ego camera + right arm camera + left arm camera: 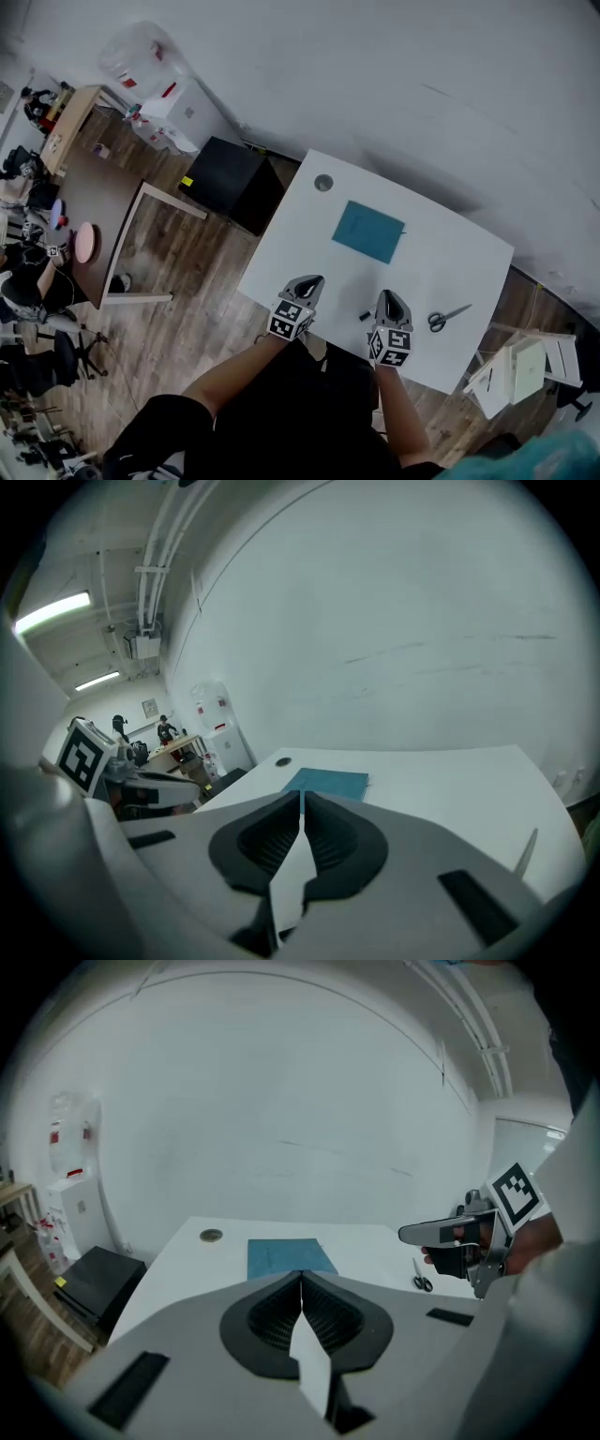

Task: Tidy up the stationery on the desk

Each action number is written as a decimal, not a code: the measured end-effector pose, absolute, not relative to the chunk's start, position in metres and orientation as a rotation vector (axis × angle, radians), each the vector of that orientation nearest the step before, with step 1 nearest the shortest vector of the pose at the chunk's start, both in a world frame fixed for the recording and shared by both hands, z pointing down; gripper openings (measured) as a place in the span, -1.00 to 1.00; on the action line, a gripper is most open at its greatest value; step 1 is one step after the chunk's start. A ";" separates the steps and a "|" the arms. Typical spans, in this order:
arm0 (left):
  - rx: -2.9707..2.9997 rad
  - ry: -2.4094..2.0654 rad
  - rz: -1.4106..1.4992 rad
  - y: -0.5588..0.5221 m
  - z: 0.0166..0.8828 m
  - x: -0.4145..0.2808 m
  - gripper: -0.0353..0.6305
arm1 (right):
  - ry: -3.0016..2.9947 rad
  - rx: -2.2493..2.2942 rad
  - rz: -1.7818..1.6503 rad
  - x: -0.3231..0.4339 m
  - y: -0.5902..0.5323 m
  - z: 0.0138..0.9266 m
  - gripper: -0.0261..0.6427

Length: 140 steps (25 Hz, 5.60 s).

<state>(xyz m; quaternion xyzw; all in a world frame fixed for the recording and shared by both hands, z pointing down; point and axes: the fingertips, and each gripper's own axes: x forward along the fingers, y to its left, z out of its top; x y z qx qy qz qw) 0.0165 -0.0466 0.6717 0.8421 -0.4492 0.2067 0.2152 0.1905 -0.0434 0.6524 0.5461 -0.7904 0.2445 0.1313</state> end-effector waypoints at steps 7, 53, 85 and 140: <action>2.262 -1.222 0.645 -0.097 0.713 0.014 -0.85 | -2.205 1.532 0.797 0.203 -0.084 0.700 -0.82; 2.059 -0.900 0.749 -0.174 0.838 0.012 -0.57 | -1.882 1.460 1.103 0.194 -0.130 0.825 -0.68; 2.118 -0.803 0.815 -0.158 0.842 -0.129 -0.54 | -1.908 1.114 0.989 -0.071 0.019 0.832 -0.68; 2.019 -0.699 0.925 -0.078 0.830 -0.159 -0.54 | -1.894 1.251 1.145 -0.049 -0.019 0.828 -0.68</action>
